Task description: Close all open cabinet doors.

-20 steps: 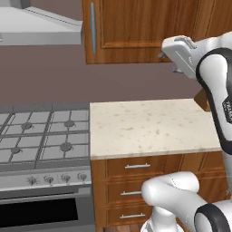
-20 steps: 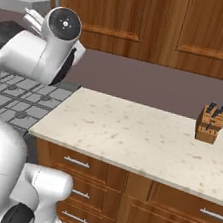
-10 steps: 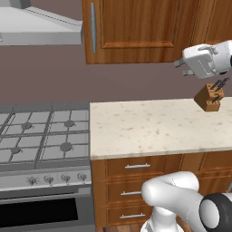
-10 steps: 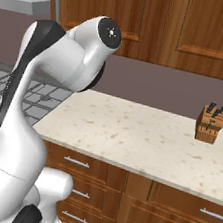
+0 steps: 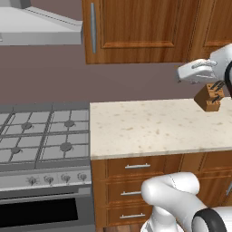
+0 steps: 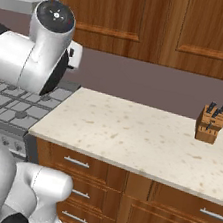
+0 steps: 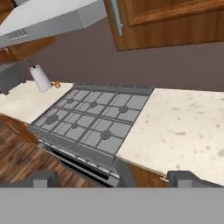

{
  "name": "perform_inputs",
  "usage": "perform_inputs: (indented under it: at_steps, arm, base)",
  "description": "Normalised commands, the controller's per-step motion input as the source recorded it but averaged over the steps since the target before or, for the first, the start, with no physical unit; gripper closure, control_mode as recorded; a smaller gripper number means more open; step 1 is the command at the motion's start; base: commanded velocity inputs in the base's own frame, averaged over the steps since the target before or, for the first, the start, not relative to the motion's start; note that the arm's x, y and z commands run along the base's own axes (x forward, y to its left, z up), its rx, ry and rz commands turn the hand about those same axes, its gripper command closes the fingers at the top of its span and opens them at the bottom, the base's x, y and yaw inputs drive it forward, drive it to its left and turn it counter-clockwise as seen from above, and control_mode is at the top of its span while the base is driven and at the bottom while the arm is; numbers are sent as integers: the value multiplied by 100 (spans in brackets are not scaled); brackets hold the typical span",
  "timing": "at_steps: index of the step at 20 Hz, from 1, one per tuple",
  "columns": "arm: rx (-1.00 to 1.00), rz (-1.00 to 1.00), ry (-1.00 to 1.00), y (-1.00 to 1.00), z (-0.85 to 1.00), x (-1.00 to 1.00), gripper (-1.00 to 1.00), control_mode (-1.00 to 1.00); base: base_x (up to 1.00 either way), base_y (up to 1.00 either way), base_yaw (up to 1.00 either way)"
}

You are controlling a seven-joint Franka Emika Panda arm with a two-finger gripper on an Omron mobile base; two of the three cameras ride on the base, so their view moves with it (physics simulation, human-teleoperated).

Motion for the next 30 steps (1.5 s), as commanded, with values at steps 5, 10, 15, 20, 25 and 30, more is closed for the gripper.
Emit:
perform_inputs:
  at_steps: [5, 10, 15, 20, 25, 30]
  arm:
    - [-28, -17, 7, 47, 0, 0, -100, -100]
    - [-13, 0, 1, 40, 20, -8, -100, -100]
    - [0, 0, -1, 7, 1, -19, -100, -100]
    - [0, 0, 0, -3, -1, 0, -100, -100]
    - [0, -6, 0, -4, -8, 0, -100, -100]
    - [0, -7, 0, -23, -3, -11, -100, -100]
  base:
    - [0, 0, 0]
    - [0, 0, 0]
    - [0, 0, 0]
    - [0, 0, 0]
    - [0, 0, 0]
    - [0, 0, 0]
